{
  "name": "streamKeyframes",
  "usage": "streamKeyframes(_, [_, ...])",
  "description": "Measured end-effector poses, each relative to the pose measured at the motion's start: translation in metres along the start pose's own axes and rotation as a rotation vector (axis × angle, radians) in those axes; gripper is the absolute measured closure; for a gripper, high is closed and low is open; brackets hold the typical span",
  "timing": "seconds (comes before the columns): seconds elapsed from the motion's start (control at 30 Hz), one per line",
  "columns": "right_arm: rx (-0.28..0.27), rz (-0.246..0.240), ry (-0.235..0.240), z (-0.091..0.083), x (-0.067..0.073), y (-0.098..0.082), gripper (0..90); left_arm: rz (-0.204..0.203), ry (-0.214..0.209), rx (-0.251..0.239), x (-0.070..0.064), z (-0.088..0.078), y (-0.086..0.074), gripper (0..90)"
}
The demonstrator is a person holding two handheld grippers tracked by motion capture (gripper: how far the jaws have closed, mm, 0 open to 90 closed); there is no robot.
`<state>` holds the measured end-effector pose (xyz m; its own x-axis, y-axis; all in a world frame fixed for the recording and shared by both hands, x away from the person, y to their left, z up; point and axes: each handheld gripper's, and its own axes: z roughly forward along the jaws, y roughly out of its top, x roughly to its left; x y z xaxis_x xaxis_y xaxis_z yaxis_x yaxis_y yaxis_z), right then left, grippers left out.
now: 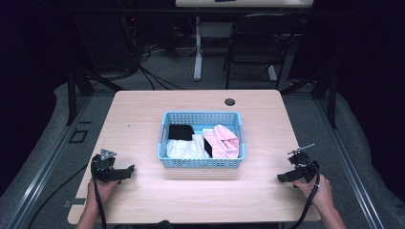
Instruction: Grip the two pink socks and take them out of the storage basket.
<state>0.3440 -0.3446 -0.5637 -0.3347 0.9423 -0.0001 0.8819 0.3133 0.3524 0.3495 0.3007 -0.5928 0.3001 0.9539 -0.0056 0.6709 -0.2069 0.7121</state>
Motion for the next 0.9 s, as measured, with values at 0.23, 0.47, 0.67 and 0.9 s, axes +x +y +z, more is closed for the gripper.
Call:
streamKeyframes(0.23, [0.001,-0.001,0.0,0.0,0.0,0.0,0.0,0.0,0.0,0.001,0.0,0.0,0.0,0.1])
streamKeyframes(0.47, [0.003,0.002,-0.002,0.0,0.0,0.0,0.0,0.0,0.0,0.001,0.0,0.0,0.0,0.1])
streamKeyframes(0.67, [0.059,0.012,-0.023,-0.001,0.0,0.006,0.0,0.001,-0.001,0.0,0.0,0.0,0.0,0.2])
streamKeyframes(0.9, [0.023,0.008,-0.016,-0.012,-0.001,0.012,0.0,0.001,-0.002,0.0,0.0,0.0,0.0,0.2])
